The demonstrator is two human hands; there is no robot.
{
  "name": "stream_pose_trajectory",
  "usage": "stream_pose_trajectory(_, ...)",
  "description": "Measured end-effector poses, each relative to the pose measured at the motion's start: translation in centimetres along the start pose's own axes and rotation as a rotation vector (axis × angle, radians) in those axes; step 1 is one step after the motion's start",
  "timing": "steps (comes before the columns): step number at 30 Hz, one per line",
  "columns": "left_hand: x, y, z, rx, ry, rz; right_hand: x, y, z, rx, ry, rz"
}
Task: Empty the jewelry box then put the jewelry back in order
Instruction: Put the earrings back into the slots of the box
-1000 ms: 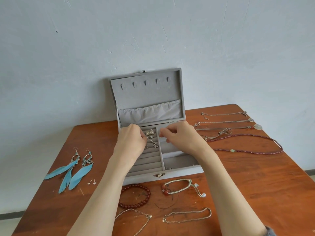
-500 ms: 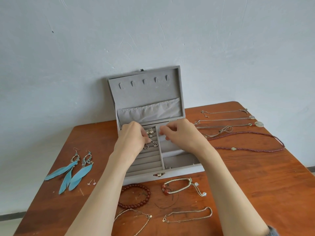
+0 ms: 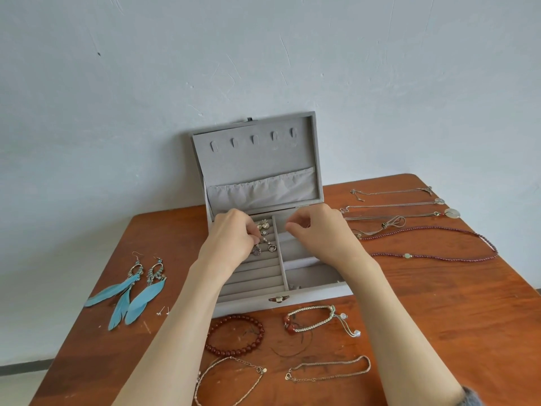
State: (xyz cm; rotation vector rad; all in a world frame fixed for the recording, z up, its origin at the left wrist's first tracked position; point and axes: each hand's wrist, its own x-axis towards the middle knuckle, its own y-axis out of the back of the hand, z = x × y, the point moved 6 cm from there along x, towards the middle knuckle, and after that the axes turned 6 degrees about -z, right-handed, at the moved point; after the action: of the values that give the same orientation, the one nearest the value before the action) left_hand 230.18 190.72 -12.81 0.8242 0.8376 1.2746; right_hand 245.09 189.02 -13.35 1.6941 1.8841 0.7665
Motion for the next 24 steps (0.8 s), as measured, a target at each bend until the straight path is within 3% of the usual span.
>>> stream_pose_trajectory(7,0.0,-0.3,-0.2,0.014,-0.060,0.011,0.3,-0.6,-0.2,-0.136,0.063,0.036)
stream_pose_trajectory(15,-3.3,2.4,-2.3,-0.015,-0.273,0.121,-0.4,-2.6,-3.2,-0.180,0.205,0.061)
stream_pose_trajectory(19,-4.8,4.5,-6.5,0.004,-0.203,0.194,-1.7,-5.0,-6.3,-0.202,0.362,0.055)
stream_pose_trajectory(24,-5.4,4.7,-11.2,-0.028,-0.075,0.178,-1.5,-7.9,-9.2,-0.295,0.421,-0.084)
